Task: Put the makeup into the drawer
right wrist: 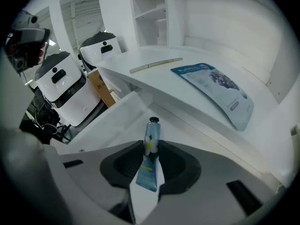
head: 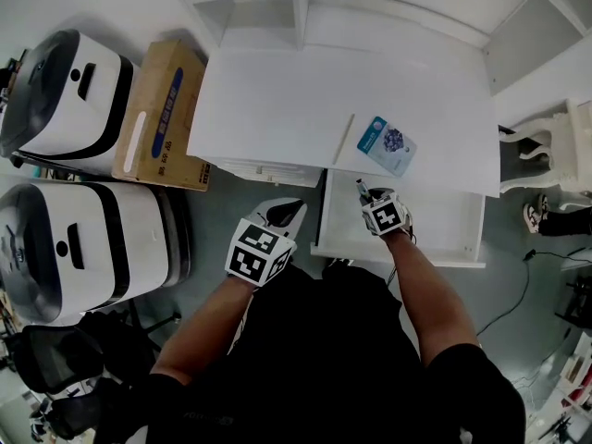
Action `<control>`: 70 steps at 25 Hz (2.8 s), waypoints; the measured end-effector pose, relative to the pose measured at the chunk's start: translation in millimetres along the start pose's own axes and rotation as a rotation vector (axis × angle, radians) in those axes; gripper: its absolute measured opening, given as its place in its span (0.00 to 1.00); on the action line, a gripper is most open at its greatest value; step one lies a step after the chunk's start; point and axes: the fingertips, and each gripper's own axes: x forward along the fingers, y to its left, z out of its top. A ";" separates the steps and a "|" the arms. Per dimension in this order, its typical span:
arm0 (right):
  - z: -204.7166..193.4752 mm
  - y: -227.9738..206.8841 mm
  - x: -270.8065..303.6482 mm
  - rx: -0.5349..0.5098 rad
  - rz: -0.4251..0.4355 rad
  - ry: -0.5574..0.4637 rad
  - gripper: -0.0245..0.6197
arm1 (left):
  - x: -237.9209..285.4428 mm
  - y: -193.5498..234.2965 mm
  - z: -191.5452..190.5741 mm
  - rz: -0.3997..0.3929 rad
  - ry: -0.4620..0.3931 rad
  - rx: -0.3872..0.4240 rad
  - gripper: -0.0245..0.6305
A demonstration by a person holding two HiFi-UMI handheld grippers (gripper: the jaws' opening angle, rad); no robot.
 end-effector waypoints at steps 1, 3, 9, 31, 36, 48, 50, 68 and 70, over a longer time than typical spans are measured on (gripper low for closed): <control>-0.7 -2.8 3.9 -0.005 -0.004 0.002 0.22 | -0.9 1.6 -0.6 0.009 0.002 -0.009 0.05; -3.5 -7.0 12.3 0.002 -0.004 0.010 0.22 | -3.0 4.4 -2.4 0.029 0.008 -0.023 0.05; -4.9 -10.6 34.8 -0.017 0.016 0.033 0.22 | -8.5 10.5 -9.4 0.085 0.015 -0.065 0.05; -0.3 -10.5 30.2 0.064 0.009 0.016 0.22 | -10.8 16.0 -10.7 0.091 -0.010 -0.093 0.05; 8.8 -2.2 1.8 0.140 0.013 -0.069 0.22 | -7.4 17.9 -8.1 0.054 -0.016 -0.069 0.05; 46.2 20.4 -112.7 0.388 0.030 -0.361 0.22 | 0.6 8.7 7.5 -0.053 -0.012 0.039 0.05; 45.4 25.2 -129.6 0.428 0.038 -0.402 0.22 | -0.3 6.9 9.6 -0.068 -0.011 0.058 0.05; 46.6 67.6 -194.3 0.454 -0.007 -0.532 0.10 | 6.3 -15.1 22.4 -0.192 -0.008 0.138 0.05; 44.8 67.5 -198.4 0.453 -0.020 -0.534 0.10 | 6.8 -17.8 22.4 -0.203 -0.001 0.154 0.05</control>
